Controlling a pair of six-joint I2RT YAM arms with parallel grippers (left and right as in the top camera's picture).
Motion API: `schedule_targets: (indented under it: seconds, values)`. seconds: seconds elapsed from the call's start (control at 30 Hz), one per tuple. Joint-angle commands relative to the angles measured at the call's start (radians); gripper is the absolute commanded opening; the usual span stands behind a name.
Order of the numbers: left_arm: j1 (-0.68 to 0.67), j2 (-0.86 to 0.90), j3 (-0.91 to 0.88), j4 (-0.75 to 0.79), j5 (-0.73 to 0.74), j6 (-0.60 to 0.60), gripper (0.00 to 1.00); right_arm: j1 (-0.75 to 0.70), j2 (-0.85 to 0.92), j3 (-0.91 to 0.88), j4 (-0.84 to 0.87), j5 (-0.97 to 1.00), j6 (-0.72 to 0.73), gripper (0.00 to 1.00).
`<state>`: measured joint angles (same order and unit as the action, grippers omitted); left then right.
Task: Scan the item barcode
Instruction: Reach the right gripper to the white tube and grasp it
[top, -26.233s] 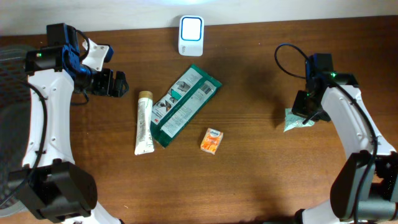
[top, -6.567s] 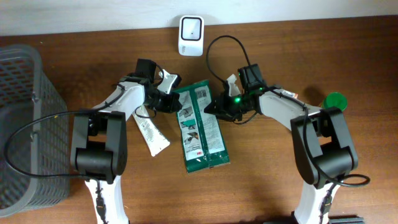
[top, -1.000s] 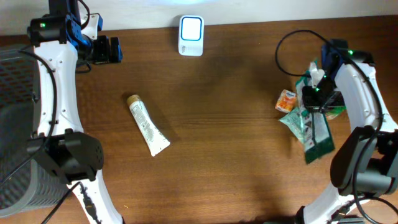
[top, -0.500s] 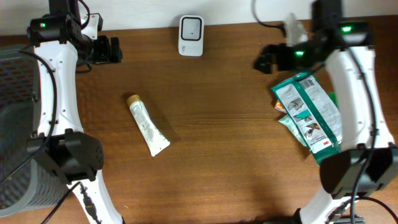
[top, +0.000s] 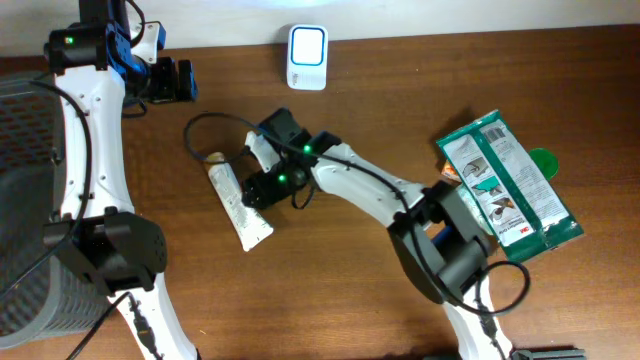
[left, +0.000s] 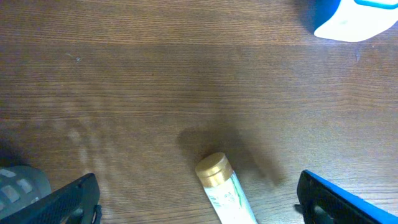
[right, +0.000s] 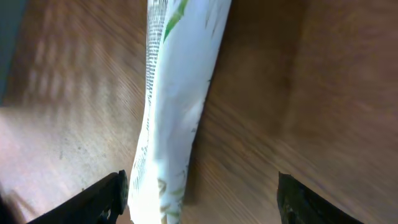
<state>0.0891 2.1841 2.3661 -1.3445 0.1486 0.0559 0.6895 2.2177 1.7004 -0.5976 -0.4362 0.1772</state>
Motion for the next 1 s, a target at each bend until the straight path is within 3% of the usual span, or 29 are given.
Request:
schedule_targets:
  seconds: [0.0,0.1,0.17,0.33,0.37,0.43,0.47,0.5,0.67,0.73,0.9,0.97]
  values:
    - [0.002,-0.025,0.011,0.0,0.0,0.005,0.99,0.035,0.037,-0.003,0.021,0.003,0.008,0.73]
    - [0.002,-0.025,0.011,0.0,0.0,0.005,0.99,0.037,0.063,-0.004,0.031,0.003,0.016,0.72]
    - [0.002,-0.025,0.011,0.0,0.0,0.005,0.99,0.038,0.069,-0.005,0.038,0.003,0.017,0.63]
    - [0.002,-0.025,0.011,0.0,0.0,0.005,0.99,0.062,0.096,-0.008,0.08,0.004,0.023,0.61]
    - [0.002,-0.025,0.011,0.0,0.0,0.005,0.99,0.069,0.101,-0.008,0.082,0.008,0.023,0.55]
    - [0.002,-0.025,0.011,0.0,0.0,0.005,0.99,0.068,0.101,-0.008,0.058,0.015,0.023,0.31]
    - [0.002,-0.025,0.011,0.0,0.0,0.005,0.99,0.06,0.092,-0.006,0.029,0.015,0.022,0.13]
    - [0.002,-0.025,0.011,0.0,0.0,0.005,0.99,0.039,0.069,-0.004,0.001,0.014,0.022,0.04]
    - [0.002,-0.025,0.011,0.0,0.0,0.005,0.99,-0.161,-0.129,-0.002,-0.233,0.029,0.021,0.04]
    - [0.002,-0.025,0.011,0.0,0.0,0.005,0.99,-0.214,-0.13,-0.014,-0.328,0.029,0.021,0.04]
    - [0.002,-0.025,0.011,0.0,0.0,0.005,0.99,-0.205,-0.13,-0.261,-0.216,0.026,0.154,0.06]
    - [0.002,-0.025,0.011,0.0,0.0,0.005,0.99,-0.217,-0.13,-0.266,-0.201,0.027,0.116,0.53]
